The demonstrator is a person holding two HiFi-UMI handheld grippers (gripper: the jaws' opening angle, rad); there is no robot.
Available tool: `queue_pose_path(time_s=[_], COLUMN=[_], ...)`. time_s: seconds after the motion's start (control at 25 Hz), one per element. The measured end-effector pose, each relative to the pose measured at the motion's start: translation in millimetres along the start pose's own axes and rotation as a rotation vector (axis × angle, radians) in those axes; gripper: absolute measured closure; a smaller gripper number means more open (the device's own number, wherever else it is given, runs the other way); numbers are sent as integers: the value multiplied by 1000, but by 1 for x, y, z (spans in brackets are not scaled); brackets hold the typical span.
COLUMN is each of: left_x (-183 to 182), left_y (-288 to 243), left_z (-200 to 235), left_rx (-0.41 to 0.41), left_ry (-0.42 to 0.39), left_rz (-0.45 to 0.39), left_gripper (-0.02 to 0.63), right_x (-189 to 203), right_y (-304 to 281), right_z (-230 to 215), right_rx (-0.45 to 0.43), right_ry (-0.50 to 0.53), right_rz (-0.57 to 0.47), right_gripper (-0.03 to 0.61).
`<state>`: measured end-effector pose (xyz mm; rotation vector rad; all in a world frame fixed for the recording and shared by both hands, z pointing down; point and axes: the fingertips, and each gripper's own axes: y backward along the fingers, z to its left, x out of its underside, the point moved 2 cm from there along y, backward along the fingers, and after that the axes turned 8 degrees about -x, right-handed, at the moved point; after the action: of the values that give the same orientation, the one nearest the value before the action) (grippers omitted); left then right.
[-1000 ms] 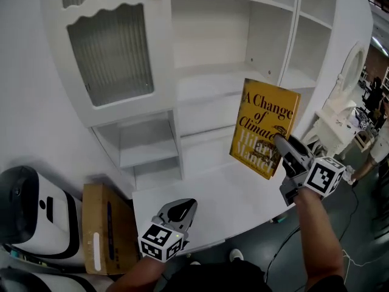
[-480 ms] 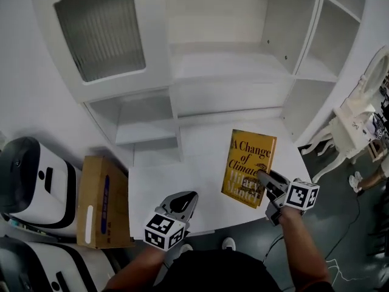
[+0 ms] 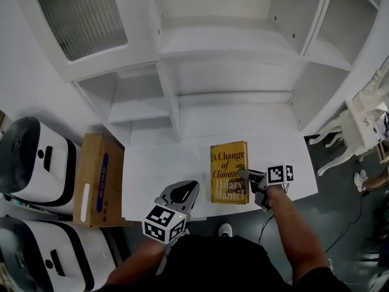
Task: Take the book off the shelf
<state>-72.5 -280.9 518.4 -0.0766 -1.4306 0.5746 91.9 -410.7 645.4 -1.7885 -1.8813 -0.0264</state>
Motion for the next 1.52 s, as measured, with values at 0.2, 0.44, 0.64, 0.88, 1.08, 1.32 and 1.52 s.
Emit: queue_pose_path(time_s=[0.2, 0.44, 0.64, 0.88, 1.08, 1.32, 1.52], left_x=[6, 12, 10, 12, 18, 24, 31], left_y=[-2, 1, 1, 3, 5, 15, 26], left_z=[-6, -8, -13, -29, -44, -58, -65], left_rx=[-37, -88, -123, -146, -175, -225, -244], left_ry=[15, 53, 66, 91, 106, 127, 129], left_rz=[21, 37, 36, 37, 33, 13, 18], left_gripper=[595, 595, 595, 595, 595, 595, 595], right_x=[10, 18, 17, 21, 17, 16, 15], right_y=[-19, -23, -20, -20, -20, -11, 11], right_z=[-23, -56, -82, -94, -99, -81, -39], right_rx=[-36, 58, 142, 164, 217, 193, 121], right_ry=[-93, -90, -28, -11, 93, 214, 309], right_rz=[69, 103, 110, 120, 133, 113, 17], right_gripper=[416, 411, 396, 391, 391, 391, 391])
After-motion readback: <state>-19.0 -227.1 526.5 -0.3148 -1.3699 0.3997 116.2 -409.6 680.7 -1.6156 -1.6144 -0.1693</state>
